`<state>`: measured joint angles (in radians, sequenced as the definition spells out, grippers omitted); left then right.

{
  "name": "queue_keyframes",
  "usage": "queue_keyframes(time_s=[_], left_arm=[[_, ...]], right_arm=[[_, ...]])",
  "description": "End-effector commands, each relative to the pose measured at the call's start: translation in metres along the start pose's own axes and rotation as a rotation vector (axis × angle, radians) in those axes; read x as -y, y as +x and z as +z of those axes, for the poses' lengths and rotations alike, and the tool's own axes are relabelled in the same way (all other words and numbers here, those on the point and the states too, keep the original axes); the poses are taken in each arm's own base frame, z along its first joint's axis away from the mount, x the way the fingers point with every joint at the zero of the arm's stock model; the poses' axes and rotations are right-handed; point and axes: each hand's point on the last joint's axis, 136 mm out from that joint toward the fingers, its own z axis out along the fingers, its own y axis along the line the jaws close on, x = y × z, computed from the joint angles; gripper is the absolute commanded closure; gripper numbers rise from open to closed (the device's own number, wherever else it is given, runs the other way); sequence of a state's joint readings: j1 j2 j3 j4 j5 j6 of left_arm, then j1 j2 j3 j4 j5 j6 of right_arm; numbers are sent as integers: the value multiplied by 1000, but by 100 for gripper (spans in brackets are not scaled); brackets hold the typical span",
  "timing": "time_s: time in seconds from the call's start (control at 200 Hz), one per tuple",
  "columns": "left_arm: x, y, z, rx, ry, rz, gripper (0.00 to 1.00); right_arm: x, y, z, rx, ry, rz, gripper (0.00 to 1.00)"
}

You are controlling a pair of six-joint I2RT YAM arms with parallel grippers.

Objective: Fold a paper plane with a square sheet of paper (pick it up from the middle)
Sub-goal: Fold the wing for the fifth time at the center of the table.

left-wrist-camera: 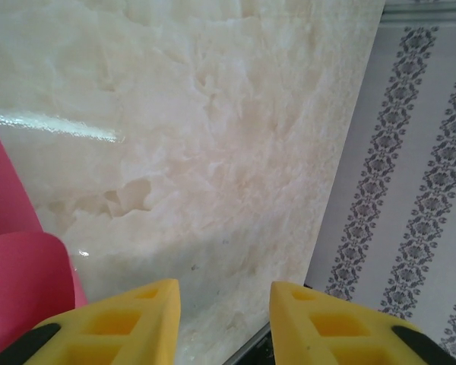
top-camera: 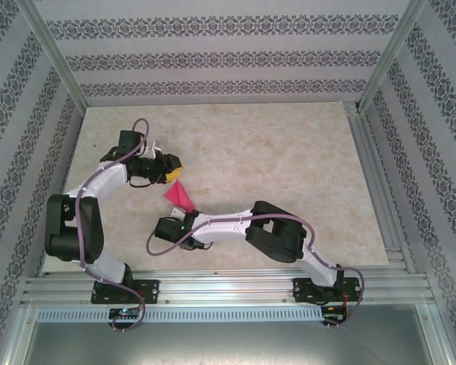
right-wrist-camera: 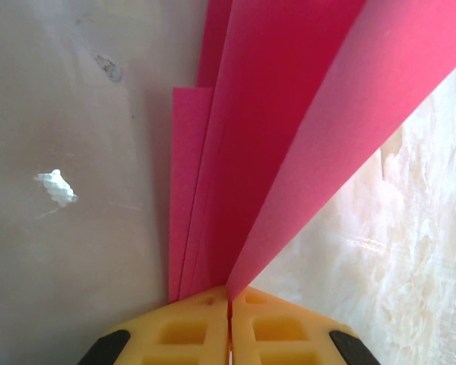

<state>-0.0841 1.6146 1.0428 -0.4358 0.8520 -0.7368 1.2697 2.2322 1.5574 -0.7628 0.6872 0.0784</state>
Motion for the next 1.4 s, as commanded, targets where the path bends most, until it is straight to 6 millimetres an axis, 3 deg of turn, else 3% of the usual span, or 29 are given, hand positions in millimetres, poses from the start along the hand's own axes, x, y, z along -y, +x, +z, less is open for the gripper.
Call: queue_keyframes(time_s=[0.0, 0.205, 0.325, 0.53, 0.659, 0.744, 0.909, 1.064, 1.244, 1.399], left_arm=[[-8, 20, 27, -143, 19, -10, 67], [-44, 35, 49, -227, -31, -99, 71], [-63, 37, 50, -198, -109, -118, 75], [-42, 25, 27, -133, -148, -39, 71], [-51, 23, 20, -104, -229, -26, 70], [-49, 27, 25, -129, -170, -42, 70], [-2, 15, 12, -89, -50, 19, 64], [21, 5, 2, -70, -48, 47, 61], [18, 11, 3, -85, -40, 46, 60], [3, 27, 11, -139, -23, 25, 61]], right_arm=[[-23, 14, 18, -42, -52, -28, 91], [-22, 13, 18, -40, -45, -39, 91], [-21, 14, 18, -41, -41, -41, 91], [-22, 14, 18, -40, -49, -35, 90], [-25, 15, 20, -38, -66, -32, 91], [-28, 11, 18, -9, -92, -22, 91], [-26, 12, 19, -7, -105, -8, 91], [-27, 9, 16, 21, -130, 14, 91], [-27, 10, 15, 30, -150, 18, 91], [-26, 12, 16, 19, -160, 28, 91]])
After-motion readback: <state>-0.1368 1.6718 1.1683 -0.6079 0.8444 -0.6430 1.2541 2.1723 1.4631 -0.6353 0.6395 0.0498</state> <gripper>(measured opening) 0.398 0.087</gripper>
